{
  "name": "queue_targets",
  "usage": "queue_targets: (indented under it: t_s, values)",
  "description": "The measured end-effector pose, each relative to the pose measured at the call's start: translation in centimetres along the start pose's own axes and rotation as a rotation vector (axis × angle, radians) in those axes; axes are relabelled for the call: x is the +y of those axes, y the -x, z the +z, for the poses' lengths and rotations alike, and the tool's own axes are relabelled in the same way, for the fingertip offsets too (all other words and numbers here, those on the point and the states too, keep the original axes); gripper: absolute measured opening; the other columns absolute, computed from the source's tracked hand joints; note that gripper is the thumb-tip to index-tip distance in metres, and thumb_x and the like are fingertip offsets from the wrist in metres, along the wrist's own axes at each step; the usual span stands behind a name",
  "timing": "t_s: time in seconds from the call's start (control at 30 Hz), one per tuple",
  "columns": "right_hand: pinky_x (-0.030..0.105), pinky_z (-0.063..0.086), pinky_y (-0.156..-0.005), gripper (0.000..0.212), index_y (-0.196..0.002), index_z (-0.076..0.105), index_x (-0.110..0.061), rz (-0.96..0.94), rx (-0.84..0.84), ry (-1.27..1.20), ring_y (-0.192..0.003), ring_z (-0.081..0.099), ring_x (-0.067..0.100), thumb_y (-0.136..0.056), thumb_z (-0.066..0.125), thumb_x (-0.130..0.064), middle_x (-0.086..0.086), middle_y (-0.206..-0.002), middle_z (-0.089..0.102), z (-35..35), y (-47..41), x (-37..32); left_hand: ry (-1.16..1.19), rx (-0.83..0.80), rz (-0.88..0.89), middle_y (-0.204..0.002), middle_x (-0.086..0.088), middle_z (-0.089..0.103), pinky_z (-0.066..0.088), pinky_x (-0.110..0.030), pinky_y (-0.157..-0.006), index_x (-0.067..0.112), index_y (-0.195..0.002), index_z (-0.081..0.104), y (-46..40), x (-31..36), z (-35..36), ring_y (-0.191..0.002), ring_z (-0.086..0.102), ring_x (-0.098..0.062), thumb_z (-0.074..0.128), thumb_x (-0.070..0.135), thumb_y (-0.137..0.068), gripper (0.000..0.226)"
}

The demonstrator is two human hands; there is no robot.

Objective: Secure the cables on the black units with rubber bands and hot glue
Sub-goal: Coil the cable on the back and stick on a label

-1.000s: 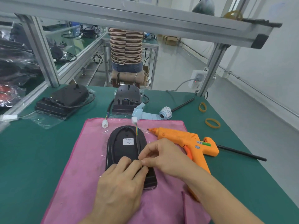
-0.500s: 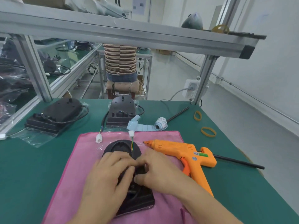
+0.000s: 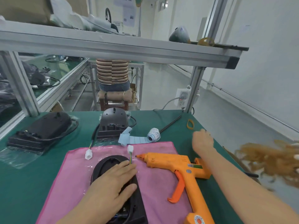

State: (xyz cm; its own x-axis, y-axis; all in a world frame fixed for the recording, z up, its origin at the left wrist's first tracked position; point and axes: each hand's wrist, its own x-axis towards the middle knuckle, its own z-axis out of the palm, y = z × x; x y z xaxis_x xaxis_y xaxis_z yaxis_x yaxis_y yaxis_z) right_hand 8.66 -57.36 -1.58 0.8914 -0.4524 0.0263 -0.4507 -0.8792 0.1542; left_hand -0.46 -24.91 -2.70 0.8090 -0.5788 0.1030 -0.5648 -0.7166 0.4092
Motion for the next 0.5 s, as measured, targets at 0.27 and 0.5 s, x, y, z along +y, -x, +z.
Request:
queue_targets:
  t_s: [0.27,0.5]
  values:
    - [0.032,0.043,-0.076,0.018,-0.101,0.066,-0.011,0.026,0.103,-0.065,-0.094,0.064,0.027,-0.095,0.049,-0.013,0.007,-0.102,0.068,1.1,-0.8,-0.4,-0.010,-0.018,0.004,-0.152,0.033,0.006,-0.016,-0.002,-0.105,0.038,-0.151,0.021,0.4,0.4,-0.4,-0.130,-0.016,0.019,0.031,0.048,-0.101,0.051]
    - [0.025,0.047,-0.051,0.022,-0.072,0.050,-0.012,0.001,-0.441,-1.743,-0.039,0.043,0.014,-0.092,0.045,-0.009,-0.003,-0.044,0.042,-4.1,5.9,-6.3,0.266,0.176,-0.002,-0.132,0.040,0.036,0.016,-0.020,-0.116,0.037,-0.132,0.050,0.6,0.9,-1.1,-0.128,0.018,0.026,0.056,0.030,-0.096,0.037]
